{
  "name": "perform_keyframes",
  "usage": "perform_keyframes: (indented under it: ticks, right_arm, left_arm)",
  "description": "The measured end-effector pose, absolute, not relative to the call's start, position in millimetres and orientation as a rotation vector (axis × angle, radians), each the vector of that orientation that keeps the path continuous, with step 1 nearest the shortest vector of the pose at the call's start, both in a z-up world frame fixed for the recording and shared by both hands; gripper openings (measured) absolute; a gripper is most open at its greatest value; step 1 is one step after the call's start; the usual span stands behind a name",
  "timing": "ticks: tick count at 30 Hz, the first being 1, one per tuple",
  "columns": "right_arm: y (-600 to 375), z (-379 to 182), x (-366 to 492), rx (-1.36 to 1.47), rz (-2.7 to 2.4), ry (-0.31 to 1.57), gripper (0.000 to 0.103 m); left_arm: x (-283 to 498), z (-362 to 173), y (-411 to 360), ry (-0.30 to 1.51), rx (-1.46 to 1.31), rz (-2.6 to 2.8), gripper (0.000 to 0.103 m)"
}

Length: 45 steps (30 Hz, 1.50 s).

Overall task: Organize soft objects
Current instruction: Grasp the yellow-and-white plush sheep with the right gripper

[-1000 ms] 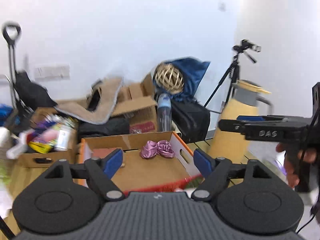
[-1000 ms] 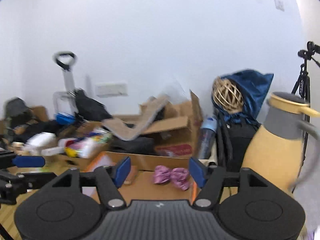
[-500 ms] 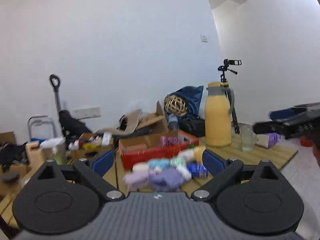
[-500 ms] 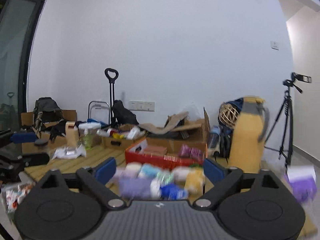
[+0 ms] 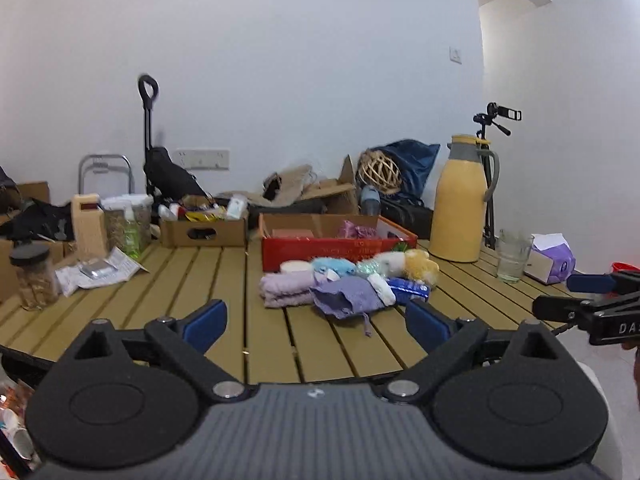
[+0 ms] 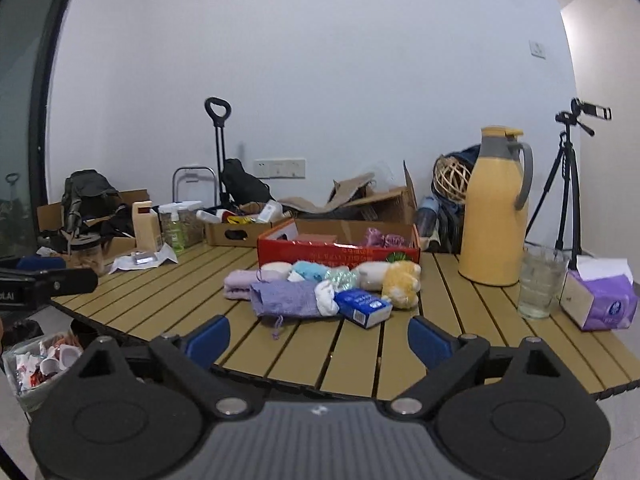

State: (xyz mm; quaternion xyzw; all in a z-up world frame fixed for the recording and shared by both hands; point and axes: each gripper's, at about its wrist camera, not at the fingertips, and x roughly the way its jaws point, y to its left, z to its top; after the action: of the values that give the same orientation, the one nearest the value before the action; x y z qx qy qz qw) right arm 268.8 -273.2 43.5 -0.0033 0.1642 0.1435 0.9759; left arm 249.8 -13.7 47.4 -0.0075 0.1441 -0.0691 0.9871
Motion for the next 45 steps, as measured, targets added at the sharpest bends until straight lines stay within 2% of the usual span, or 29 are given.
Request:
perform_keyframes:
  ticks: [6, 11, 12, 14, 16, 17, 20, 25, 27, 29, 30, 33, 34, 35, 37, 41, 45]
  right_arm:
    - [-282.2, 23.0, 318.4, 0.036, 0.23, 0.38, 0.093]
    - [-294.7, 12.9, 375.1, 0.054, 0.21, 0.401, 0.088]
    - [-298.0, 10.9, 390.9, 0.057, 0.202, 0.402, 0.084]
    - [-304.5, 6.5, 427.5, 0.062, 0.192, 0.423, 0.078]
    - [-312.1, 2.2, 465.9, 0.07, 0.185, 0.447, 0.068]
    - [-316.7, 1.6, 482.8, 0.079, 0.178, 0.453, 0.065]
    - [-329.8, 5.7, 530.3, 0.082, 0.152, 0.444, 0.06]
    - [-343.2, 18.9, 600.7, 0.018, 0.279, 0.532, 0.061]
    - [-346.1, 17.8, 626.4, 0.023, 0.351, 0.575, 0.06]
    - [-341.6, 13.4, 652.6, 0.019, 0.361, 0.608, 0.061]
    - [-337.9, 10.0, 668.3, 0.018, 0.382, 0.625, 0.061]
    - [-328.9, -3.4, 703.5, 0.055, 0.428, 0.713, 0.05]
    - [-325.8, -9.1, 706.7, 0.047, 0.431, 0.73, 0.042]
    - [-326.6, -11.4, 703.5, 0.061, 0.438, 0.723, 0.039]
    - [-337.4, -11.7, 686.2, 0.096, 0.425, 0.713, 0.035]
    - [-361.6, -15.3, 633.5, 0.173, 0.363, 0.684, 0.034]
    - [-372.5, -16.7, 596.3, 0.272, 0.31, 0.649, 0.036]
  left_arm:
    - [303.1, 33.6, -41.6, 0.343, 0.002, -0.216, 0.097]
    - [366.5, 27.2, -65.5, 0.376, 0.026, -0.273, 0.096]
    - [381.4, 25.7, -69.9, 0.389, 0.025, -0.28, 0.095]
    - [413.3, 24.1, -80.0, 0.422, 0.024, -0.293, 0.085]
    - [447.9, 25.2, -91.2, 0.446, 0.011, -0.313, 0.076]
    - [466.1, 26.3, -98.7, 0.469, -0.002, -0.315, 0.069]
    - [507.3, 26.7, -121.7, 0.528, -0.041, -0.34, 0.06]
    - [553.2, 8.1, -157.7, 0.606, -0.054, -0.395, 0.061]
    - [568.1, -2.4, -167.9, 0.65, -0.058, -0.396, 0.065]
    - [581.2, -10.4, -186.9, 0.667, -0.046, -0.423, 0.073]
    - [589.6, -14.5, -198.0, 0.671, -0.037, -0.435, 0.073]
    - [613.6, -26.7, -219.1, 0.706, -0.006, -0.364, 0.067]
    - [615.1, -29.5, -219.8, 0.704, 0.005, -0.379, 0.06]
    - [613.7, -30.6, -217.6, 0.711, 0.001, -0.406, 0.048]
    - [601.3, -31.8, -200.7, 0.731, -0.043, -0.458, 0.045]
    - [568.6, -35.1, -163.5, 0.7, -0.045, -0.397, 0.042]
    - [560.6, -22.2, -148.3, 0.655, -0.111, -0.374, 0.046]
